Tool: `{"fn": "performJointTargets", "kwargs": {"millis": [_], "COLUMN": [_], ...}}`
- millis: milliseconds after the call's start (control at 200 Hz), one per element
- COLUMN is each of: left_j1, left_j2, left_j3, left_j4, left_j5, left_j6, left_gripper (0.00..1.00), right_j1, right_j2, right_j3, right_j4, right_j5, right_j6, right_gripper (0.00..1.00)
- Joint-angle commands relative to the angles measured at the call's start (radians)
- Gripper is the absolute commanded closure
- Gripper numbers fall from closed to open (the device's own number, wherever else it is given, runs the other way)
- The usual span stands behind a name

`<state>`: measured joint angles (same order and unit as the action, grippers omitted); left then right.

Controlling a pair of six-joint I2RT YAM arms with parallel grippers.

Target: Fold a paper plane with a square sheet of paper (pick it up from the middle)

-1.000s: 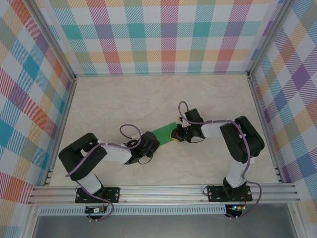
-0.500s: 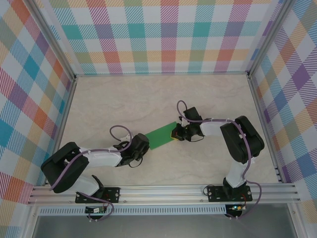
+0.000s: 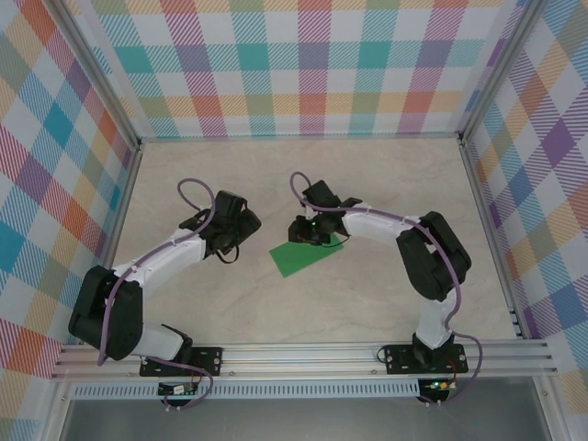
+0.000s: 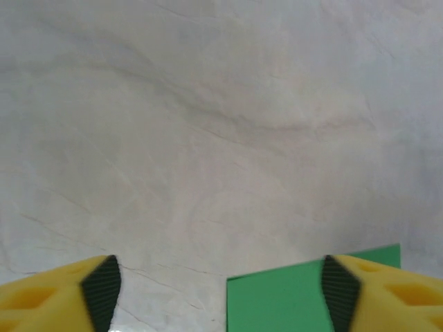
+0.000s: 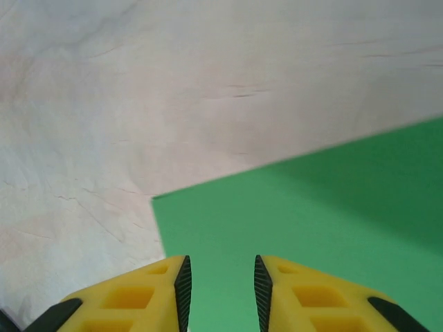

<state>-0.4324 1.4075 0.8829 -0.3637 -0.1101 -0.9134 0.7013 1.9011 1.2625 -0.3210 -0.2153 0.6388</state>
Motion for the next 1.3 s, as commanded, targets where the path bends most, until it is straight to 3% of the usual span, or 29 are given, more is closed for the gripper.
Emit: {"fn": "performJointTargets", "kwargs": {"millis": [0, 130, 330, 520, 660, 840, 1030, 1295], "left_j1": [0.054, 0.104, 0.134, 0.139, 0.139, 0.136, 0.117, 0.066], "left_j2": [0.009, 0.003, 0.013, 0.018, 0.019, 0.019, 0.006, 0.004], "left_j3": [0.023, 0.016, -0.003, -0.024, -0.029, -0.048, -0.077, -0.112], "left_j4": [-0.107, -0.129, -0.136, -0.085, -0.066, -0.016, -0.004, 0.016], "left_j5": [0.004, -0.001, 0.028, 0.107, 0.140, 0.243, 0.348, 0.479], "left_j6": [0.052, 0.062, 0.107, 0.156, 0.163, 0.154, 0.157, 0.155], "left_gripper": [0.10, 0.00, 0.00, 0.00, 0.00, 0.00, 0.01, 0.10], "right_j1": [0.052, 0.092, 0.132, 0.150, 0.137, 0.098, 0.095, 0.051], "right_j2": [0.087, 0.159, 0.209, 0.111, -0.020, -0.112, -0.105, -0.080], "right_j3": [0.078, 0.164, 0.190, -0.002, -0.123, -0.116, -0.116, -0.143], "right_j4": [-0.096, -0.136, -0.203, -0.242, -0.259, -0.208, -0.253, -0.233], "right_j5": [0.045, 0.050, 0.063, 0.042, 0.094, 0.128, 0.282, 0.248], "right_j6": [0.010, 0.010, -0.042, -0.302, -0.453, -0.267, 0.023, 0.108], "right_gripper": [0.66, 0.65, 0.65, 0.66, 0.67, 0.60, 0.50, 0.49]}}
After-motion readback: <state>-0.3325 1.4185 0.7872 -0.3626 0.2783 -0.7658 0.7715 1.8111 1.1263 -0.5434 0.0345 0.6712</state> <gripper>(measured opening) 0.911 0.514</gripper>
